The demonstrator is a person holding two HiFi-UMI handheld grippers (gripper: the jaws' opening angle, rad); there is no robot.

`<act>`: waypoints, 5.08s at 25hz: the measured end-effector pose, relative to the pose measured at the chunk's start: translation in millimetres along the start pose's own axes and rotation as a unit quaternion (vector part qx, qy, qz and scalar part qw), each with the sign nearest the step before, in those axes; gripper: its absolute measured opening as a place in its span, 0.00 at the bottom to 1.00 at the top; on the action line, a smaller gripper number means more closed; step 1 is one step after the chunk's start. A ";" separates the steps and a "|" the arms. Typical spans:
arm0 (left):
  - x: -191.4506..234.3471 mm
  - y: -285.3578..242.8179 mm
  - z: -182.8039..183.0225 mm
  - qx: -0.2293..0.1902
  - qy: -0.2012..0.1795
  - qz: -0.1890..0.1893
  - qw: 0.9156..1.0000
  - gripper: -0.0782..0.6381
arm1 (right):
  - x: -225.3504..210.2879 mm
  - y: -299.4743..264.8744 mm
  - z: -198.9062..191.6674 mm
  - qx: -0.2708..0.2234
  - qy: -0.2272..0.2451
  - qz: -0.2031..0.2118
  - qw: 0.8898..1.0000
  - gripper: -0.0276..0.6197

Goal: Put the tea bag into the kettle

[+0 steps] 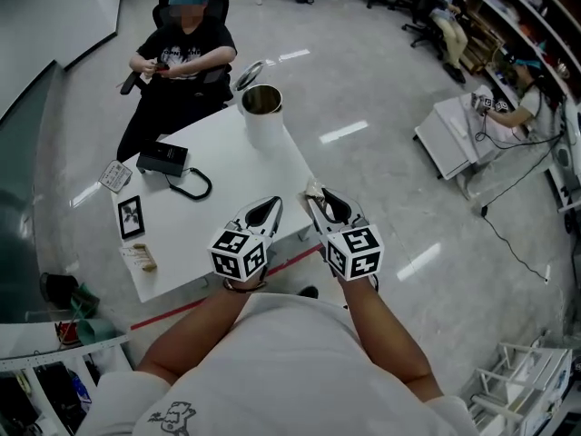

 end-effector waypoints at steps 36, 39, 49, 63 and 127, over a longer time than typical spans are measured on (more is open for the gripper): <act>117.1 -111.2 56.5 0.014 0.005 0.037 0.999 0.12 | -80.2 -160.7 40.3 0.032 -0.008 0.038 0.999 0.24; 122.7 -117.9 63.7 0.010 0.021 0.039 0.999 0.12 | -81.4 -172.2 45.6 0.041 0.002 0.047 0.998 0.24; 135.8 -141.8 78.0 -0.005 0.068 0.086 0.994 0.12 | -110.1 -219.0 61.9 0.069 0.014 0.116 0.991 0.24; 162.8 -197.7 92.8 -0.025 0.099 0.160 0.982 0.12 | -176.4 -301.8 94.8 0.075 0.028 0.195 0.978 0.24; 89.7 -110.3 103.7 -0.098 0.057 0.234 0.966 0.12 | -100.9 -213.4 104.2 -0.006 0.092 0.289 0.953 0.06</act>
Point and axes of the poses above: the fingertips, and each gripper's own axes: y backward along the fingers, x to its left, z out of its top, the point moved 10 cm from there along y, backward along the fingers, and after that the axes turned 11 degrees about z, right-handed, at the moved point
